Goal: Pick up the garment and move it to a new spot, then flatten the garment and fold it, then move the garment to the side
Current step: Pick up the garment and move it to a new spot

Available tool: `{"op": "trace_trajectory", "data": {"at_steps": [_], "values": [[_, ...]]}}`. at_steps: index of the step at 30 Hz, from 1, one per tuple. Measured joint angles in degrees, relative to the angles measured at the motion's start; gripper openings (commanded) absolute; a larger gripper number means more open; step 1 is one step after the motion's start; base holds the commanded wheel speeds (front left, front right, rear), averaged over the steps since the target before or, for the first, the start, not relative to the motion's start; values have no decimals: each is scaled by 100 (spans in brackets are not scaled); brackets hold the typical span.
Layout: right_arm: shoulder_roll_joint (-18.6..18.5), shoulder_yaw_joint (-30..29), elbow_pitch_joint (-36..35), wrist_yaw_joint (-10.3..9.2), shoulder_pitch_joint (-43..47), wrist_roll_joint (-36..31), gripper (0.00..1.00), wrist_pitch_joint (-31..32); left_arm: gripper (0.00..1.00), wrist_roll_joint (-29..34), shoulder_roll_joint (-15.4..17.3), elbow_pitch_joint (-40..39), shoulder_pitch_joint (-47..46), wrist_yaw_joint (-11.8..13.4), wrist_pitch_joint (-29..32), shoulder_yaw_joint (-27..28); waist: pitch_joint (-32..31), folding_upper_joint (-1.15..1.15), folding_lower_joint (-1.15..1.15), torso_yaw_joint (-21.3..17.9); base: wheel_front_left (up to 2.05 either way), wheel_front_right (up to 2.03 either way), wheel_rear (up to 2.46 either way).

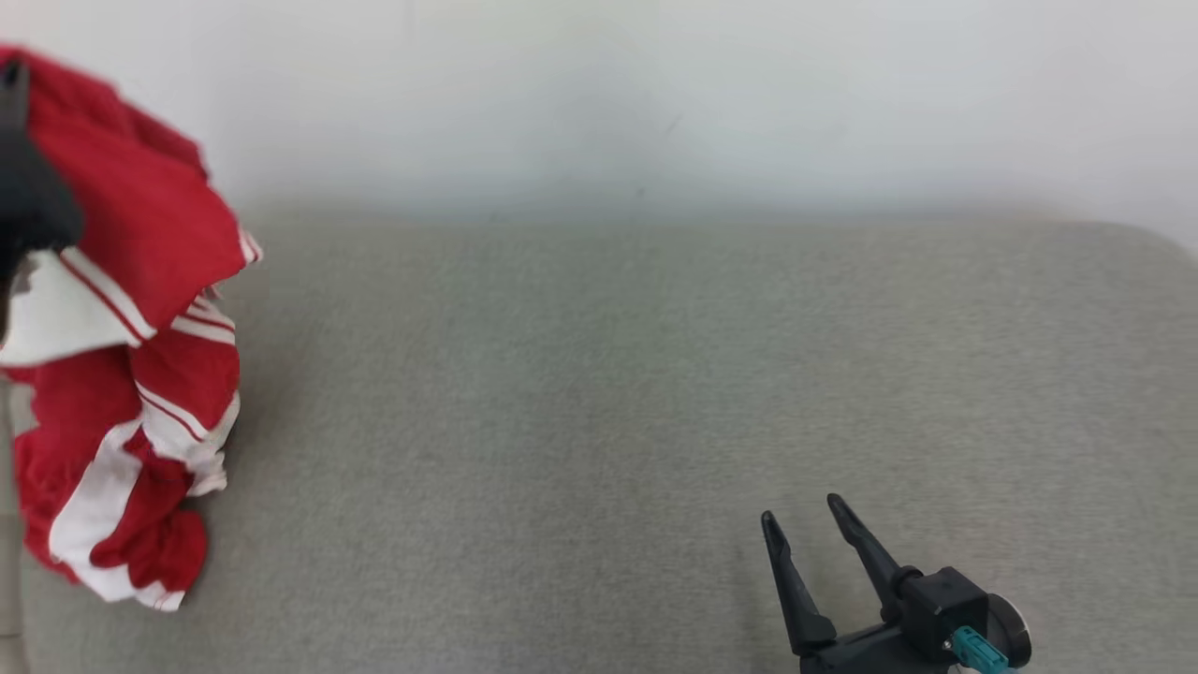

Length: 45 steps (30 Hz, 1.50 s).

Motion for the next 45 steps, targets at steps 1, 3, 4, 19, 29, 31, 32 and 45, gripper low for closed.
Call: {"op": "trace_trajectory", "data": {"at_steps": [1, 3, 4, 19, 29, 31, 32, 45], "values": [[2, 15, 11, 1, 1, 27, 100, -1, 0, -32, -58, -99, -32, -46, -7, -42, -50, 0, 0, -55, 0, 0, 0], [5, 31, 29, 1, 3, 53, 100, -18, 0, -133, -229, -267, -76, -98, -44, -111, -136, 0, 0, -185, 0, 0, 0], [5, 35, 34, 1, 7, 54, 100, -19, 0, -211, -341, -348, -91, -123, -71, -146, -171, 0, 0, -258, 0, 0, 0], [5, -4, -7, 1, -2, -132, 100, -38, 0, -875, -1708, -561, 428, -194, -956, -706, -158, 0, 1, -1659, 0, 0, 0], [4, 24, -78, 1, -162, -109, 100, -38, 0, -170, -1711, 884, 1261, -41, -1449, -1599, 303, 1, 2, -2282, 0, 0, 0], [4, -37, -70, 1, -162, -109, 100, -38, 0, -3, -1723, 1131, 1379, -10, -1634, -1742, 401, 1, 3, -2328, 0, 0, 0], [4, -66, -67, 1, -160, -110, 100, -38, 48, 78, -1720, 1204, 1418, 14, -1784, -1818, 441, 1, 3, -2339, 0, 0, 0], [4, -693, -48, 1, 36, -243, 100, -40, 100, 187, -1792, 572, 2381, 503, -3836, -1644, 271, 1, 2, -1899, 0, 0, 0]]}}
